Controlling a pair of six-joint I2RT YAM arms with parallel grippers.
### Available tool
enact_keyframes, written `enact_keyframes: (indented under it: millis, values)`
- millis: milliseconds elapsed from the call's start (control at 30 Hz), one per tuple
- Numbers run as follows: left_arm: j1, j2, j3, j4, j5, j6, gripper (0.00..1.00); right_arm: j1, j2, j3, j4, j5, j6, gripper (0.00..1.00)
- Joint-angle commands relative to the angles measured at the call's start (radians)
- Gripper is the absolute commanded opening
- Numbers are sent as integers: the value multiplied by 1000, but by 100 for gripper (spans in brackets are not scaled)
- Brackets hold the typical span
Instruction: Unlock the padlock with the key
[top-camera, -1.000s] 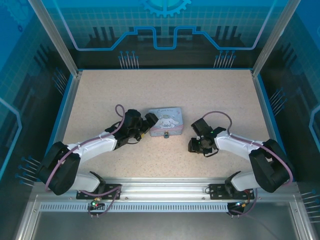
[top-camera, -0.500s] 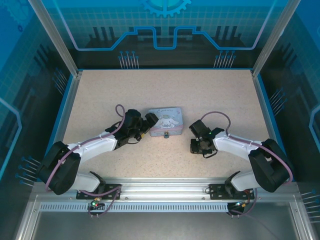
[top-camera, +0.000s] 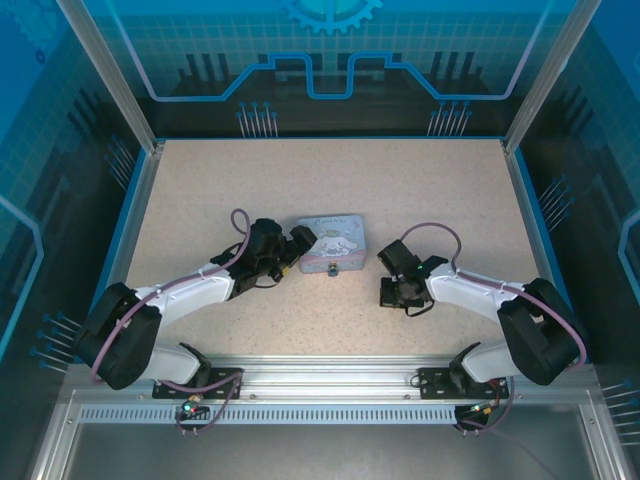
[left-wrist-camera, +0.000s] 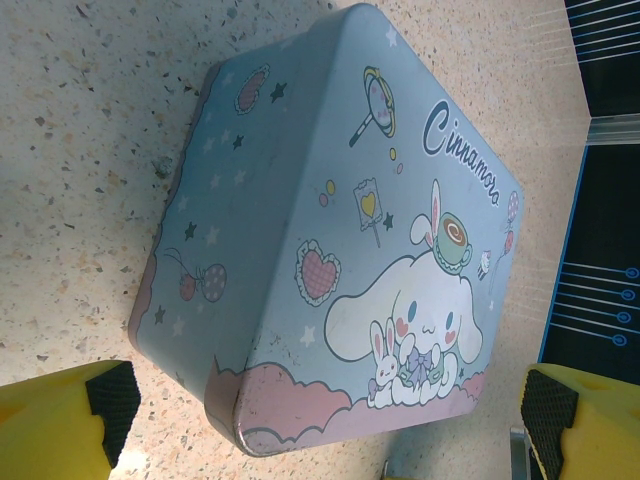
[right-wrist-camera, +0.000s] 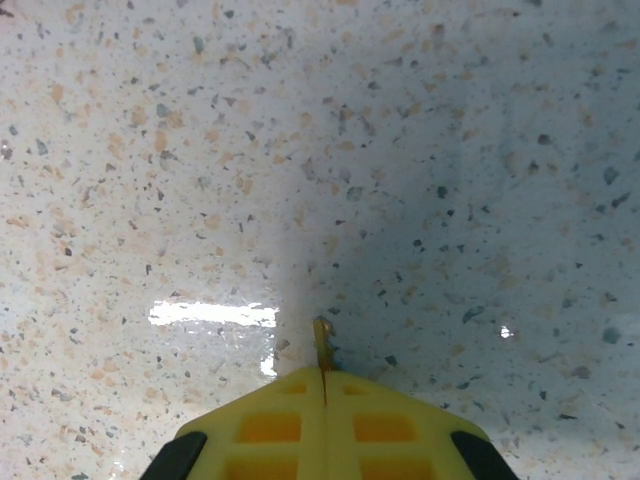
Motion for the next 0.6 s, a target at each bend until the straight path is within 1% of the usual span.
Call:
enact_keyframes:
  millis: [0,267,567]
  values:
    - [7,-4,5,5,17,-14,99,14,31,-38,-55,-1,2,0]
    - [6,-3,9,3,15,-12,99,12,21,-14,-41,-17,-15,0]
    - [7,-1,11,-1,14,-1,99,-1,-49,0,-16,-72,-33,0]
